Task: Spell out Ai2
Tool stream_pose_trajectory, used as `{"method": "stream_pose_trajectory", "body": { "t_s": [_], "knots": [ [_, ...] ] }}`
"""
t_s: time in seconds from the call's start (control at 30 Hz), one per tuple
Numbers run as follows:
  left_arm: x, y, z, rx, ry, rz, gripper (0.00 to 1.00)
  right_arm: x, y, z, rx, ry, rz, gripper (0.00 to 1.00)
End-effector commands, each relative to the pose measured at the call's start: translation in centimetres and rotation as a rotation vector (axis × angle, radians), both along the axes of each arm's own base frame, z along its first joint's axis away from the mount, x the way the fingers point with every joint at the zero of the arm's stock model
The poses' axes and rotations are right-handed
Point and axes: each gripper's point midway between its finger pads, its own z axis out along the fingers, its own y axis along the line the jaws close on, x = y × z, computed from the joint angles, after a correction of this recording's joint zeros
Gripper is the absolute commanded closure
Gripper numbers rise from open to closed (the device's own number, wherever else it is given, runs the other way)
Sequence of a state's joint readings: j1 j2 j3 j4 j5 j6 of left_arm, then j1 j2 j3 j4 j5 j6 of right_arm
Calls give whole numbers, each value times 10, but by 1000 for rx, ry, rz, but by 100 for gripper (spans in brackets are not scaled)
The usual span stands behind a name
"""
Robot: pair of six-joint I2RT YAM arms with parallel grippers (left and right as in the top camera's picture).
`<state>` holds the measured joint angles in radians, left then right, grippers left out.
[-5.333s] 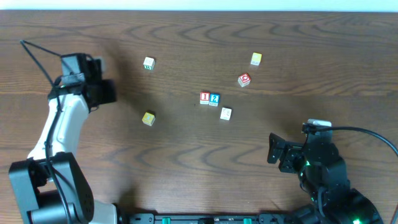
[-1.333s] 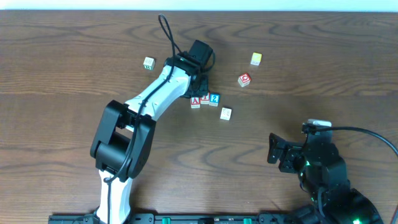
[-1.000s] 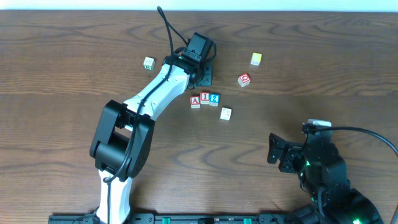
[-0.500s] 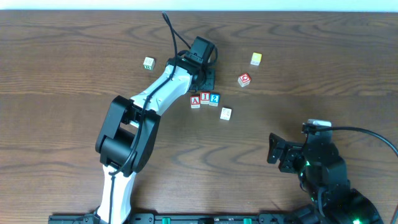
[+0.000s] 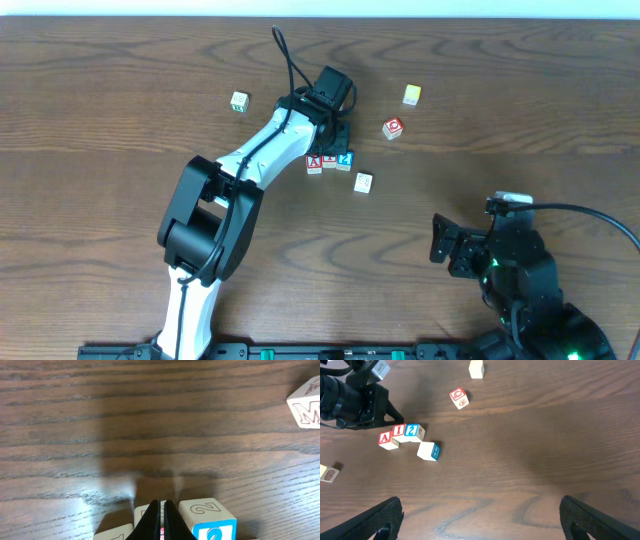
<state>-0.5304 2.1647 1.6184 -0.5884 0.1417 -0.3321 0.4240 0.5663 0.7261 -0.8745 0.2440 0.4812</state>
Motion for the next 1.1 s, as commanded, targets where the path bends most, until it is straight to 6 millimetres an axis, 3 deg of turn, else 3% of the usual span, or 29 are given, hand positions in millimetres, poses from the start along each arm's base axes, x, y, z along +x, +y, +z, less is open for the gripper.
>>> {"method": "stream_pose_trajectory", "body": {
  "t_s": [0.0, 0.93, 1.07],
  "knots": [
    [5, 1, 3, 21, -17, -10, 94, 0, -3, 0, -17, -4, -7, 1],
    [1, 3, 2, 25, -2, -8, 94, 0, -3, 0, -17, -4, -7, 1],
    [12, 4, 5, 37, -53, -2, 94, 0, -3, 0, -17, -4, -7, 1]
  ]
}}
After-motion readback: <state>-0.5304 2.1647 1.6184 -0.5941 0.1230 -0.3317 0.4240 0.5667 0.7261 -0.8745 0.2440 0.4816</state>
